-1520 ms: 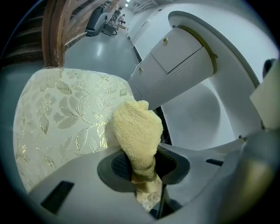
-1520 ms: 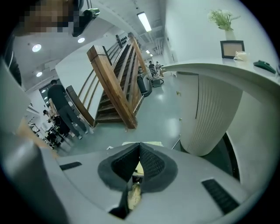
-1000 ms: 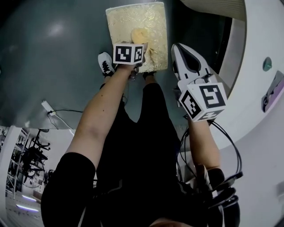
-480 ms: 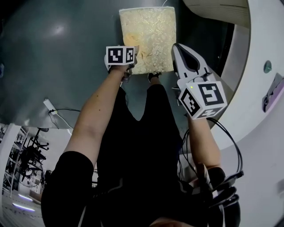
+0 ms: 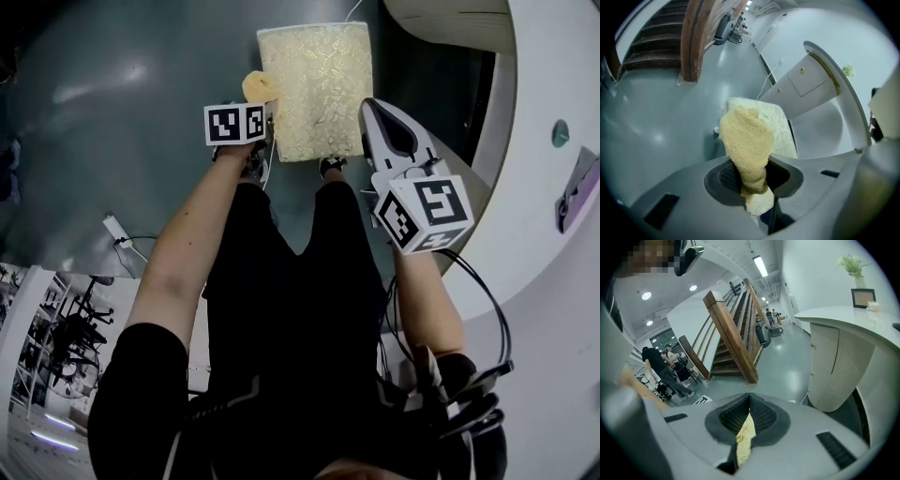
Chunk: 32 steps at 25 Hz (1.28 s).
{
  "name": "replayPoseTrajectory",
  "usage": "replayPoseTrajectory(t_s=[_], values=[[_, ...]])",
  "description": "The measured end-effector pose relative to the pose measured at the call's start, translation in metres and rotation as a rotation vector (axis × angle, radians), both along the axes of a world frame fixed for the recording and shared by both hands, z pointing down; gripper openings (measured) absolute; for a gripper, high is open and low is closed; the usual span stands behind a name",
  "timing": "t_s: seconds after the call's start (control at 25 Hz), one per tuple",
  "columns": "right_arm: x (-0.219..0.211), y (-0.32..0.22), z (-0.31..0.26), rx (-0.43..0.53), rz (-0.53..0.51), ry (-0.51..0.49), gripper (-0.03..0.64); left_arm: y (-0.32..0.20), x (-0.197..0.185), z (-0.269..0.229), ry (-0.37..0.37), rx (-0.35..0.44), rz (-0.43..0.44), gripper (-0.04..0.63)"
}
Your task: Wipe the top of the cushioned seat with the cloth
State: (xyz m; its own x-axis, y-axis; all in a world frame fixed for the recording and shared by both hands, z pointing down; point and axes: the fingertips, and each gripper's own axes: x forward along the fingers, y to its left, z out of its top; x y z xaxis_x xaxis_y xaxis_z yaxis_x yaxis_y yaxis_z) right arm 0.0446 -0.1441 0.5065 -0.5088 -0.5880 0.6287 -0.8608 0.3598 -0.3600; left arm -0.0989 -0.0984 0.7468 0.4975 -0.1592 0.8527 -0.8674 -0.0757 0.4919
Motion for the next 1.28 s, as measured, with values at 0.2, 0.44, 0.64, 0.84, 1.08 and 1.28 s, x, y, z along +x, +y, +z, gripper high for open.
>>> replayPoseTrajectory(t_s=[0.2, 0.44, 0.64, 0.84, 1.08, 1.28], values=[[0.026, -0.005, -0.009, 0.010, 0.011, -0.001, 0.006, -0.028, 0.082, -0.030, 0.109, 0.070, 0.084, 0.101], [0.068, -0.017, -0.016, 0.022, 0.039, 0.009, 0.006, -0.047, 0.175, -0.031, 0.217, 0.074, 0.168, 0.101], [0.090, -0.016, 0.000, 0.007, 0.059, 0.003, 0.006, -0.055, 0.212, 0.004, 0.236, 0.031, 0.199, 0.101], [0.095, -0.005, 0.023, -0.039, 0.073, -0.001, 0.006, -0.054, 0.211, 0.028, 0.240, 0.004, 0.215, 0.101], [0.080, -0.010, 0.024, -0.037, 0.071, -0.005, 0.006, -0.053, 0.189, 0.029, 0.193, 0.008, 0.187, 0.100], [0.061, -0.013, 0.020, -0.028, 0.048, 0.003, 0.006, -0.046, 0.145, 0.030, 0.140, 0.006, 0.161, 0.100]])
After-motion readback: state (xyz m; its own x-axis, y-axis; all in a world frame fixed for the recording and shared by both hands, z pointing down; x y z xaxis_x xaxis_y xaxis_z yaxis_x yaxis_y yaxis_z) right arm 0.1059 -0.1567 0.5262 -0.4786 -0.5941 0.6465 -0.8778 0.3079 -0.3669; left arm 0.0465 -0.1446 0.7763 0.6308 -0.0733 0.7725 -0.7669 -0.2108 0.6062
